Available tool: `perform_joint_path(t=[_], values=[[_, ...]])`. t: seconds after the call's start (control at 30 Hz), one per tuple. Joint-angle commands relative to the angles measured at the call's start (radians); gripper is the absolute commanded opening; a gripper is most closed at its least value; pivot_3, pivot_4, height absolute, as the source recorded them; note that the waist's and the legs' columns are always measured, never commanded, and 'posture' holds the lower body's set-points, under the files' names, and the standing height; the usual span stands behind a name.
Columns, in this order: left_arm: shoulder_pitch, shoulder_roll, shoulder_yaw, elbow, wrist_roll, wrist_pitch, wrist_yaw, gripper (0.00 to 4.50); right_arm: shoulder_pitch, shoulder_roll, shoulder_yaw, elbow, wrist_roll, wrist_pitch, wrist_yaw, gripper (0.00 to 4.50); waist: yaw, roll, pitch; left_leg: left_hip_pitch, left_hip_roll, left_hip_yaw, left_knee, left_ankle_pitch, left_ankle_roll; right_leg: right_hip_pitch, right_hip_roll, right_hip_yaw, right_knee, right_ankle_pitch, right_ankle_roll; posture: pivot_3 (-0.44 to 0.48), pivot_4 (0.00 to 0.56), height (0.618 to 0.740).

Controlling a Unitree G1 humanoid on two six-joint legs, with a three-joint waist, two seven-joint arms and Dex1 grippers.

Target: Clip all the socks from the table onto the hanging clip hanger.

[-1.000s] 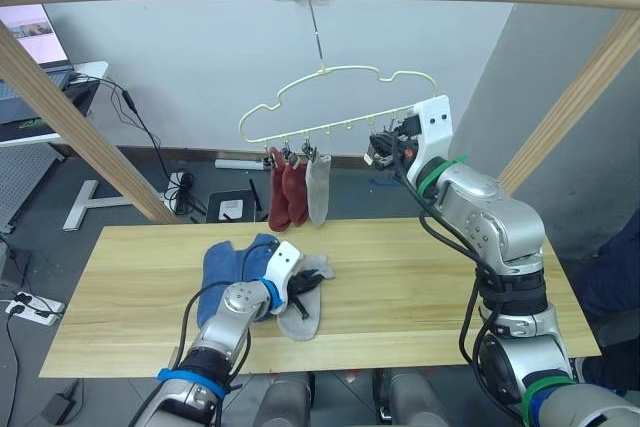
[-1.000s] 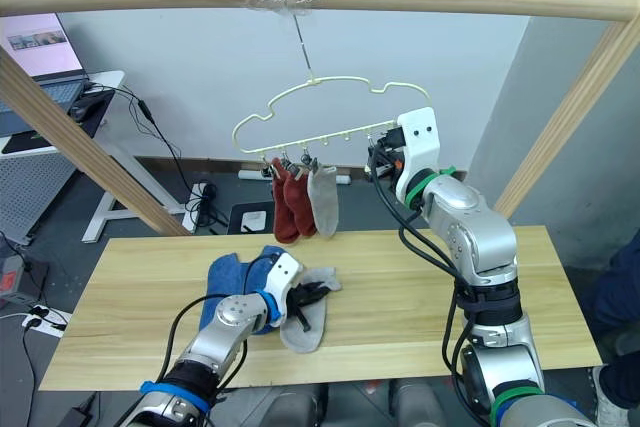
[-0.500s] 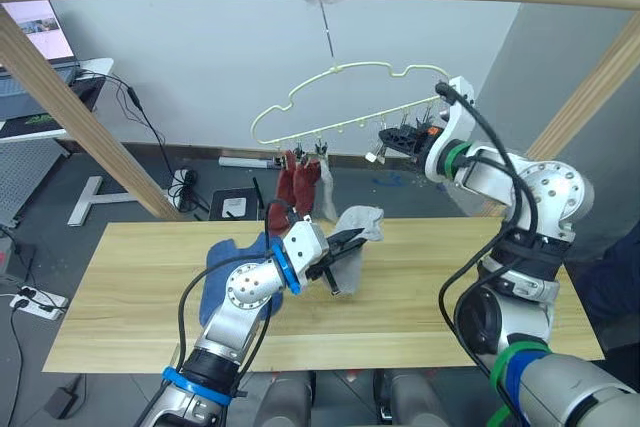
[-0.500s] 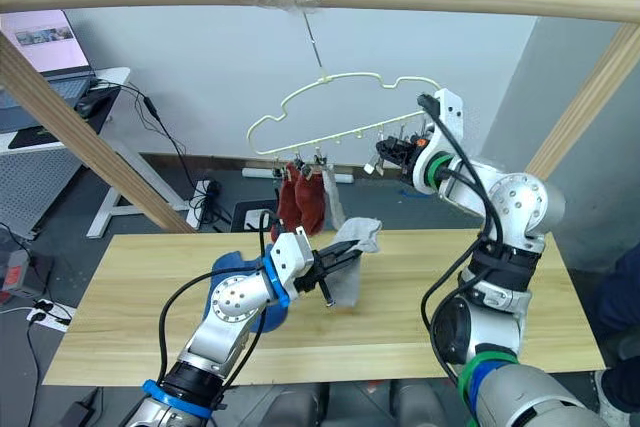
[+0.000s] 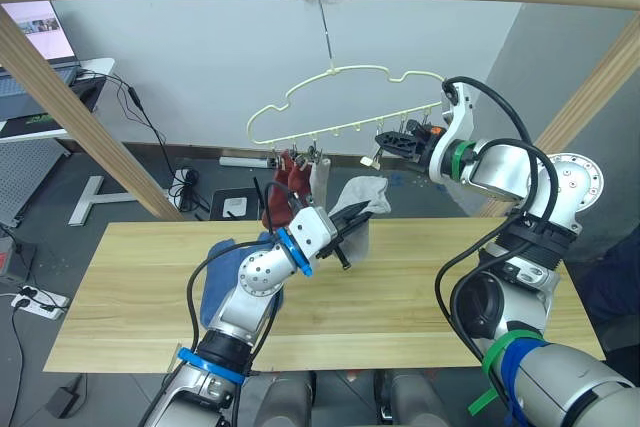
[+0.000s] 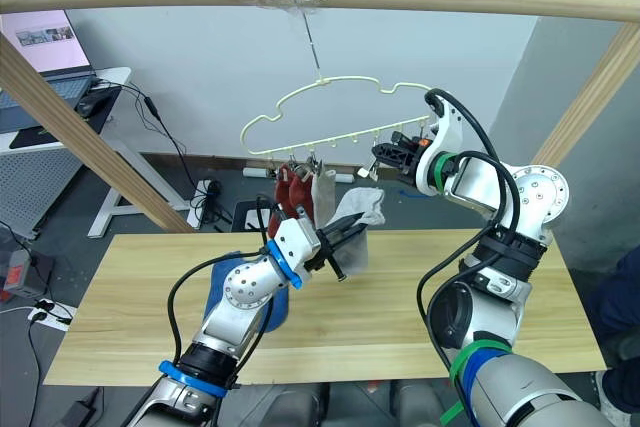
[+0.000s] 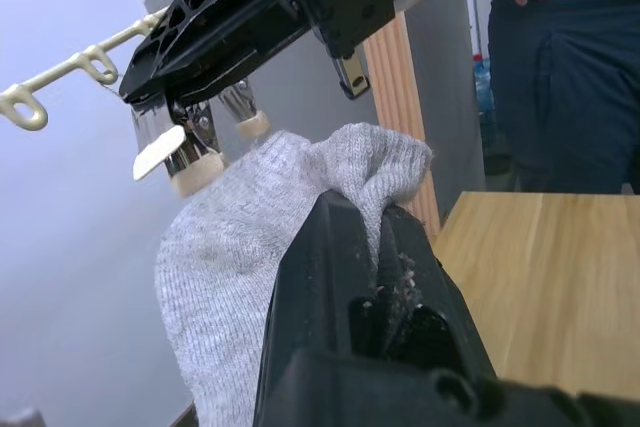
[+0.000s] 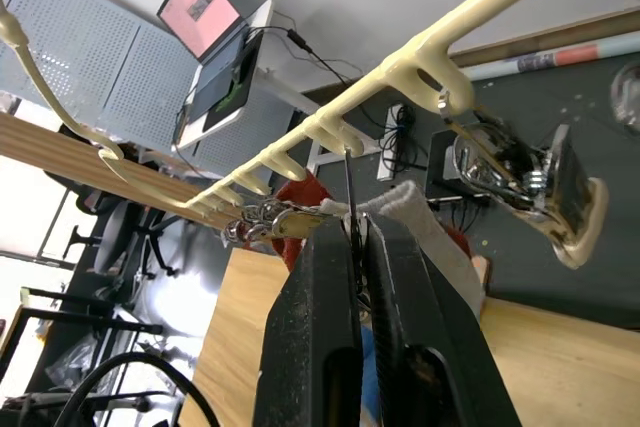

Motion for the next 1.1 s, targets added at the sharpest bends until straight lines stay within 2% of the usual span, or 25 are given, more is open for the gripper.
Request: perform_joint_path(t=[0.03,0.47,0.83,1.1], values=[[-0.03,-0.01,0.006,0.017,0.002,-0.034,0.027,0.02,-0.007,-0.024,-0.003,-0.002,0.064,0.008,-0.046,0.0,-0.001,0.0,0.0,0.0,0.0,0.0,0.0,0.0,0.0,0.0,0.0,0.0,0.0,0.0,0.0,0.06,0.212,0.74],[-0.121,-0.031,0.01,0.12,0.013,-0.084,0.08,0.02,0.005,-0.071,0.021,0.029,0.171,0.008,-0.142,0.0,-0.002,0.0,0.0,0.0,0.0,0.0,0.0,0.0,0.0,0.0,0.0,0.0,0.0,0.0,0.0,0.047,0.221,0.74],[-0.11,-0.019,0.002,0.104,0.026,-0.124,0.089,0.02,-0.001,-0.088,0.006,0.055,0.183,0.008,-0.169,0.0,-0.003,0.0,0.0,0.0,0.0,0.0,0.0,0.0,0.001,0.0,0.0,0.0,0.0,0.0,0.0,0.044,0.217,0.74],[-0.124,-0.014,0.009,0.115,0.079,-0.18,0.145,0.02,0.004,-0.087,0.005,0.06,0.204,0.008,-0.188,0.0,-0.002,0.0,0.0,0.0,0.0,0.0,0.0,0.0,0.001,0.0,0.0,0.0,0.0,0.0,0.0,0.044,0.217,0.74]])
